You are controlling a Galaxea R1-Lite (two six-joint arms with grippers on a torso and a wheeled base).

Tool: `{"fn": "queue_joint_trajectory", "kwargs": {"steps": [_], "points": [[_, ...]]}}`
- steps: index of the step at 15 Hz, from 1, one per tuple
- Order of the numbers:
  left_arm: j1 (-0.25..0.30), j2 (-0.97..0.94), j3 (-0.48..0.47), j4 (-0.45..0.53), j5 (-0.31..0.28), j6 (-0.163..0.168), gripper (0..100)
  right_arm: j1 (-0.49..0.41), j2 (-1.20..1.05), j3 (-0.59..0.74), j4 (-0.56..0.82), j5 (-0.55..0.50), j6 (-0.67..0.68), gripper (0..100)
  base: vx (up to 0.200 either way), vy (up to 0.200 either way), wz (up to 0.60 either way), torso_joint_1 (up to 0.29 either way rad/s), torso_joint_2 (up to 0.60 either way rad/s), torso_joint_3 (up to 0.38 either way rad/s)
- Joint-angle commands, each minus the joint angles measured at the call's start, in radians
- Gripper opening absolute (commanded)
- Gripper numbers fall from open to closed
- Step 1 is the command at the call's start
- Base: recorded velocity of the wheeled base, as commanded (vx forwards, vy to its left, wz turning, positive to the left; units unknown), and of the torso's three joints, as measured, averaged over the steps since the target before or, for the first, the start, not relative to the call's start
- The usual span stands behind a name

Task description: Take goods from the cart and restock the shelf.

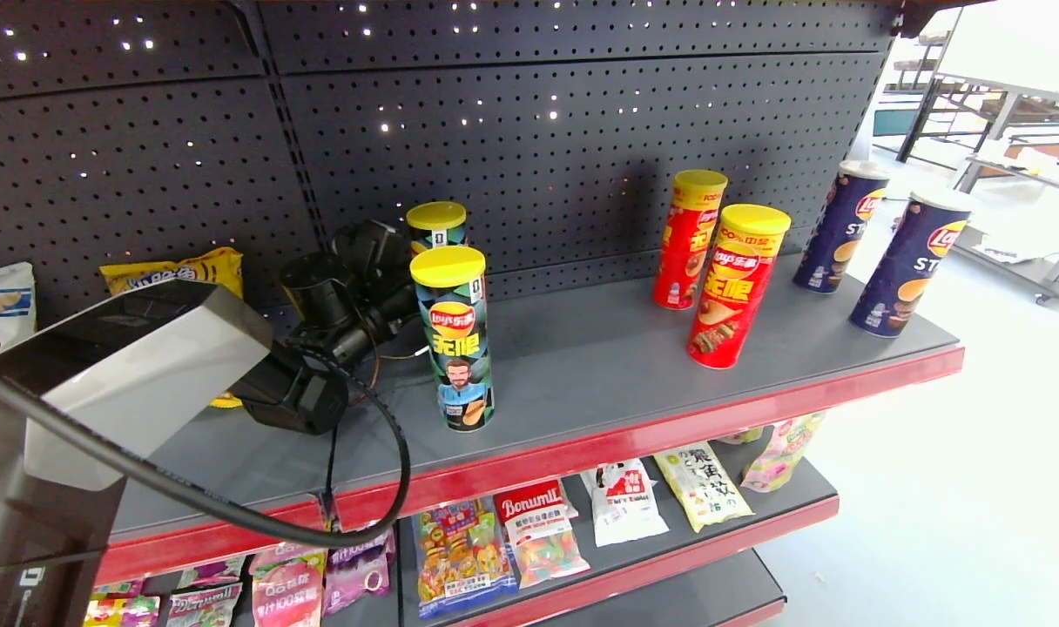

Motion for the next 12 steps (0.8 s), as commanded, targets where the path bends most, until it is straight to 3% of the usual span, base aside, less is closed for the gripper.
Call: {"fn": "queue_joint_trajectory", "kwargs": {"steps": [1, 12], "points": [[-0.001, 0.000, -0.001, 0.007, -0.001, 0.000, 100, 0.000, 0.001, 0.000, 0.000, 0.000, 0.000, 100, 0.000, 0.000, 0.00, 0.000, 0.00, 0.000], [0.019, -0.095, 0.065, 0.061, -0.009, 0.001, 100, 0.000, 0.001, 0.000, 0.000, 0.000, 0.000, 100, 0.000, 0.000, 0.00, 0.000, 0.00, 0.000]]}}
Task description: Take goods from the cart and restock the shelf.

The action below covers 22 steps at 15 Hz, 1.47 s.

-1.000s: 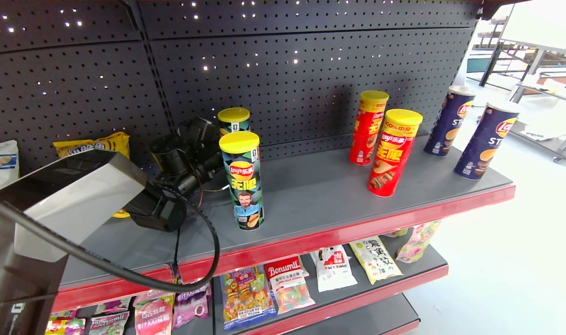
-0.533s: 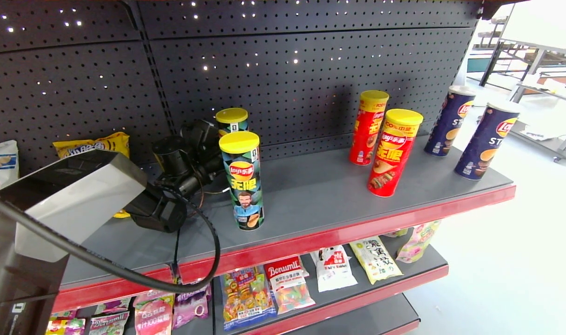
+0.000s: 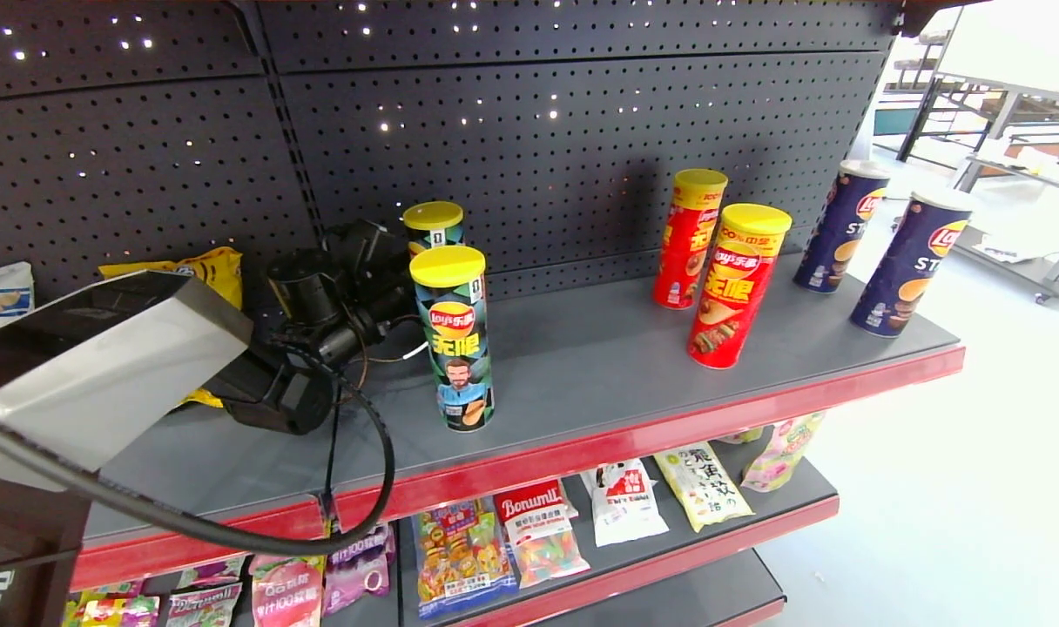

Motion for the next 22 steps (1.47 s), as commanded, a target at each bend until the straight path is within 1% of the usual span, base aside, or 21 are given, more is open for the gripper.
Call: {"fn": "queue_joint_trajectory", "kwargs": {"steps": [1, 4, 8, 11, 14, 17, 19, 21, 22], "points": [[0.005, -0.040, 0.010, 0.009, -0.001, 0.002, 100, 0.000, 0.001, 0.000, 0.000, 0.000, 0.000, 100, 0.000, 0.000, 0.00, 0.000, 0.00, 0.000], [0.012, -0.068, 0.060, 0.009, -0.003, 0.005, 100, 0.000, 0.001, 0.000, 0.000, 0.000, 0.000, 100, 0.000, 0.000, 0.00, 0.000, 0.00, 0.000], [0.018, -0.120, 0.111, 0.040, -0.004, 0.008, 100, 0.000, 0.001, 0.000, 0.000, 0.000, 0.000, 100, 0.000, 0.000, 0.00, 0.000, 0.00, 0.000], [0.028, -0.160, 0.180, 0.052, -0.061, 0.011, 100, 0.000, 0.001, 0.000, 0.000, 0.000, 0.000, 100, 0.000, 0.000, 0.00, 0.000, 0.00, 0.000], [0.041, -0.178, 0.204, 0.066, -0.075, 0.013, 100, 0.000, 0.001, 0.000, 0.000, 0.002, 0.000, 100, 0.000, 0.000, 0.00, 0.000, 0.00, 0.000], [0.051, -0.188, 0.206, 0.093, -0.075, 0.013, 100, 0.000, 0.001, 0.000, 0.000, 0.000, 0.000, 100, 0.000, 0.000, 0.00, 0.000, 0.00, 0.000], [0.052, -0.188, 0.207, 0.095, -0.075, 0.016, 100, 0.000, 0.001, 0.000, 0.000, 0.000, 0.000, 100, 0.000, 0.000, 0.00, 0.000, 0.00, 0.000], [0.067, -0.203, 0.241, 0.121, -0.083, 0.065, 100, 0.000, 0.001, 0.000, 0.000, 0.000, 0.000, 100, 0.000, 0.000, 0.00, 0.000, 0.00, 0.000], [0.081, -0.217, 0.257, 0.148, -0.100, 0.089, 100, 0.000, 0.001, 0.000, 0.000, 0.002, 0.000, 100, 0.000, 0.000, 0.00, 0.000, 0.00, 0.000]]}}
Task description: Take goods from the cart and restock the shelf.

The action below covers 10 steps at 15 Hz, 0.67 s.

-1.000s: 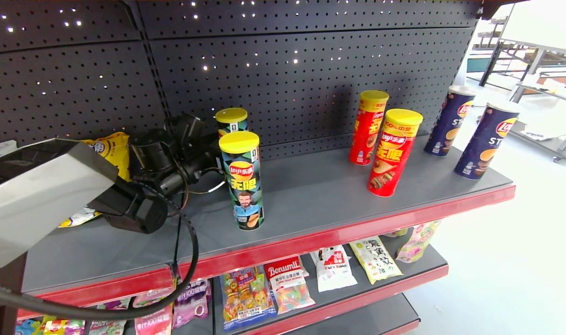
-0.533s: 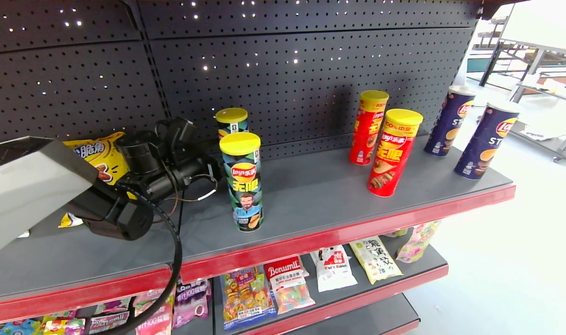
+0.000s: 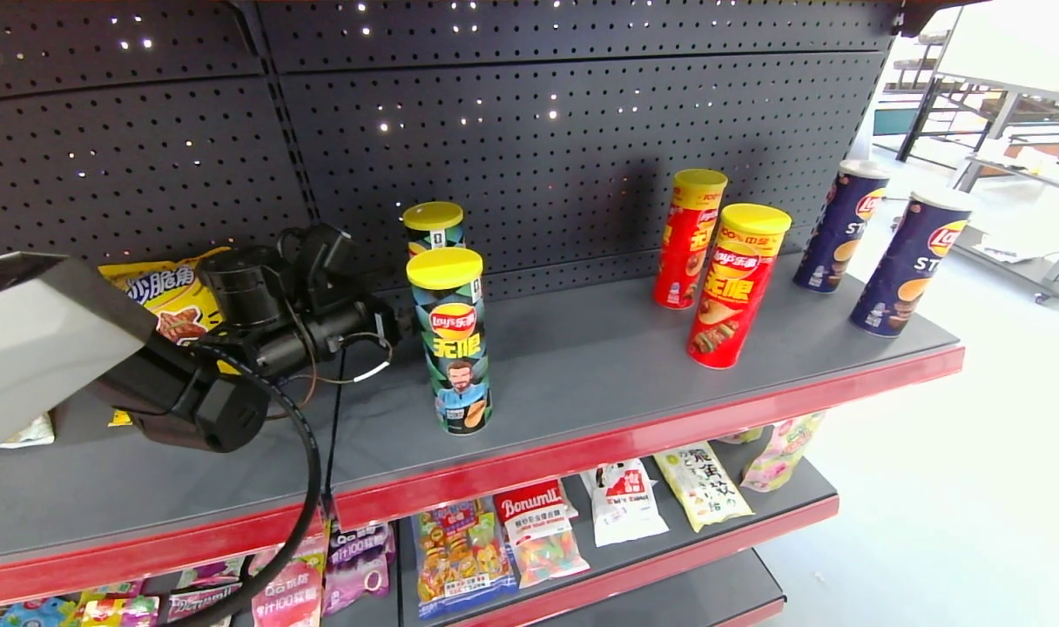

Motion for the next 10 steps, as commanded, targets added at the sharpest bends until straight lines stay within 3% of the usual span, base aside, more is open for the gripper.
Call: {"fn": "queue_joint_trajectory", "kwargs": {"steps": [1, 4, 6, 8, 10], "points": [[0.020, -0.031, 0.029, 0.025, -0.017, 0.019, 100, 0.000, 0.001, 0.000, 0.000, 0.000, 0.000, 100, 0.000, 0.000, 0.00, 0.000, 0.00, 0.000], [0.083, -0.109, 0.107, 0.110, -0.035, 0.060, 100, 0.000, 0.001, 0.000, 0.000, 0.000, 0.000, 100, 0.000, 0.000, 0.00, 0.000, 0.00, 0.000], [0.137, -0.190, 0.176, 0.176, -0.034, 0.129, 100, 0.000, 0.001, 0.000, 0.000, 0.000, 0.000, 100, 0.000, 0.000, 0.00, 0.000, 0.00, 0.000], [0.190, -0.333, 0.228, 0.335, -0.034, 0.154, 100, 0.000, 0.001, 0.000, 0.000, 0.000, 0.000, 100, 0.000, 0.000, 0.00, 0.000, 0.00, 0.000], [0.242, -0.529, 0.269, 0.550, -0.031, 0.154, 100, 0.000, 0.001, 0.000, 0.000, 0.000, 0.000, 100, 0.000, 0.000, 0.00, 0.000, 0.00, 0.000]]}}
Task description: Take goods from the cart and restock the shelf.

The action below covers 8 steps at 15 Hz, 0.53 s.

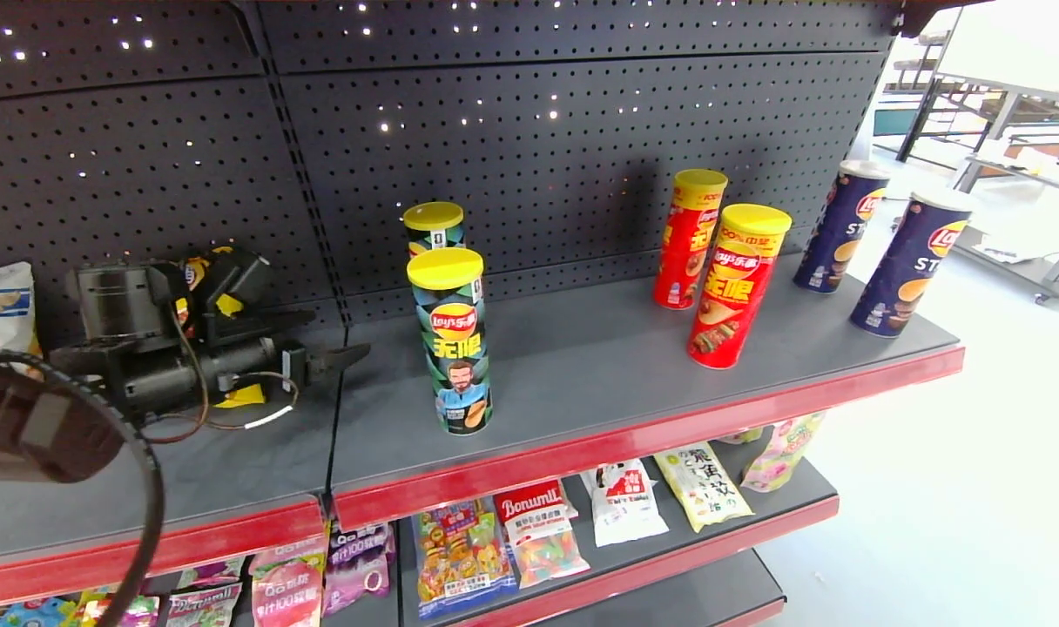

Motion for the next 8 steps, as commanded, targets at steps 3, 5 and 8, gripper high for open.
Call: {"fn": "queue_joint_trajectory", "kwargs": {"steps": [3, 5, 8], "points": [[0.074, -0.510, 0.122, 0.410, 0.042, 0.010, 100, 0.000, 0.001, 0.000, 0.000, 0.000, 0.000, 100, 0.000, 0.000, 0.00, 0.000, 0.00, 0.000], [0.098, -0.805, 0.222, 0.524, 0.093, -0.003, 100, 0.000, 0.001, 0.000, 0.000, 0.000, 0.000, 100, 0.000, 0.000, 0.00, 0.000, 0.00, 0.000], [0.197, -1.113, 0.337, 0.521, 0.135, -0.116, 100, 0.000, 0.001, 0.000, 0.000, 0.000, 0.000, 100, 0.000, 0.000, 0.00, 0.000, 0.00, 0.000]]}}
